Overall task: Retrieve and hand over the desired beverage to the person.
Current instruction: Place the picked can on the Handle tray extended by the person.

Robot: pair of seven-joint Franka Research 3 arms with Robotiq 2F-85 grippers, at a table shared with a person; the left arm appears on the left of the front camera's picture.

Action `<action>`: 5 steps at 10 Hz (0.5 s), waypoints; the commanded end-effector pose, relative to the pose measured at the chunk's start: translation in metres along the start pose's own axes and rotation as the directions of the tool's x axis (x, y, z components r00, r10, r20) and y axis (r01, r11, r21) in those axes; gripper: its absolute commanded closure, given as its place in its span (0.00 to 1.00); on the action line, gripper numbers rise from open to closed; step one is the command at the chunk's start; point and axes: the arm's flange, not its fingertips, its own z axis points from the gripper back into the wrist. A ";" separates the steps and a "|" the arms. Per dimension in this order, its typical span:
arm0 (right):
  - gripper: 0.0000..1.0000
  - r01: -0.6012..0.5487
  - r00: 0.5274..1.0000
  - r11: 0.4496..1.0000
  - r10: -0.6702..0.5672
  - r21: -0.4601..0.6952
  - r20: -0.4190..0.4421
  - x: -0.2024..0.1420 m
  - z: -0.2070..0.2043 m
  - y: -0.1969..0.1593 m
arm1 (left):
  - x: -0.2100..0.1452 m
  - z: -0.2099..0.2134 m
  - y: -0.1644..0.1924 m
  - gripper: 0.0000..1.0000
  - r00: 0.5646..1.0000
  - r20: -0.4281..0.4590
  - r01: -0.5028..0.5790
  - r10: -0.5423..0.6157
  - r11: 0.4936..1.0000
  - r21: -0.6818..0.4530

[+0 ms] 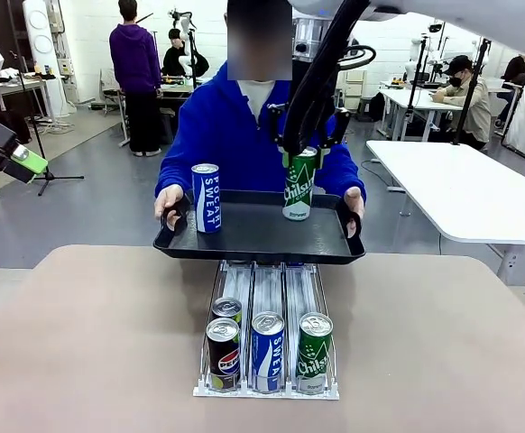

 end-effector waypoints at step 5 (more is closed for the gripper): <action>0.42 -0.004 1.000 0.999 0.002 -0.053 -0.029 0.021 -0.027 0.015 | -0.001 0.001 0.001 0.00 1.000 0.003 0.008 -0.008 1.000 -0.008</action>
